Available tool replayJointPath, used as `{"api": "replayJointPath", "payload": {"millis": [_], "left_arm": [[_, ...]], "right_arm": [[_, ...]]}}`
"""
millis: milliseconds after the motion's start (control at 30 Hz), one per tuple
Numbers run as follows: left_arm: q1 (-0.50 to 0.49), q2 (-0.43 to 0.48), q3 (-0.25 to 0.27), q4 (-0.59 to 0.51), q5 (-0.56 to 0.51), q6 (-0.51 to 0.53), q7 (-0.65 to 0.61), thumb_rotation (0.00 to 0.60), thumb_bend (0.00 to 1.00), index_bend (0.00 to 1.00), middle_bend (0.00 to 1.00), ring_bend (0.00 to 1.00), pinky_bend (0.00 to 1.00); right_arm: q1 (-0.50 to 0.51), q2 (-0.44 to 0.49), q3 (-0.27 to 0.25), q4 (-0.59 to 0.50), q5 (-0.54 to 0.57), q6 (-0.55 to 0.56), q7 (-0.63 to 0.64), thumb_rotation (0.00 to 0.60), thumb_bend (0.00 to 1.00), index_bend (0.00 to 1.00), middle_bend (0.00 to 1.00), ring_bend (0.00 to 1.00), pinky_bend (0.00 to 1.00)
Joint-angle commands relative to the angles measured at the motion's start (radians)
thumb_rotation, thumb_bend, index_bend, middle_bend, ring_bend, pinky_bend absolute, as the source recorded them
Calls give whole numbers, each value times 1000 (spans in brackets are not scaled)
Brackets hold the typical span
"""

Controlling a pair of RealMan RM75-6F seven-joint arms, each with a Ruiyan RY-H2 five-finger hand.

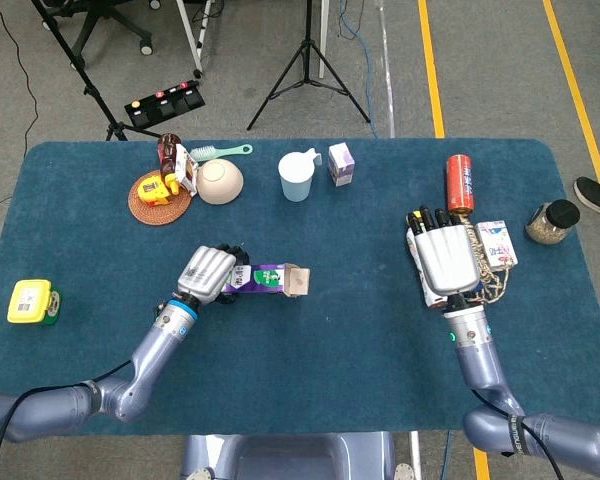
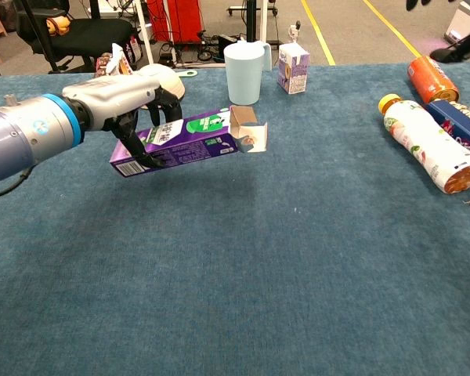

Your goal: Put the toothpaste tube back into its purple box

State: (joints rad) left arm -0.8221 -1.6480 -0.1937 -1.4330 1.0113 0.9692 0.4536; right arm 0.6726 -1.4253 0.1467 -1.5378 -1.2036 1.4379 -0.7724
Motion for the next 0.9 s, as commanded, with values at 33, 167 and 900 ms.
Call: {"api": "replayJointPath", "payload": {"millis": [33,167,900], "left_arm": [[-15,-34,-8,1,-48,4,51,600,229,315,206,216,454],[-20,-54,-12,-2,-81,13,79,600,211,70,19,111,389],[258,413,56,-413,153,283,-174,600,99,0,0,0,229]], "right_arm": [[-28,-4,-9,39,-15,-19,55,600,283,303,312,367,528],[-44,-3,-6,62,-22,-25,92,600,281,303,312,367,526],[-213,109,-13,-11,-24,-96,573,600,0,217,144,135,175]]}}
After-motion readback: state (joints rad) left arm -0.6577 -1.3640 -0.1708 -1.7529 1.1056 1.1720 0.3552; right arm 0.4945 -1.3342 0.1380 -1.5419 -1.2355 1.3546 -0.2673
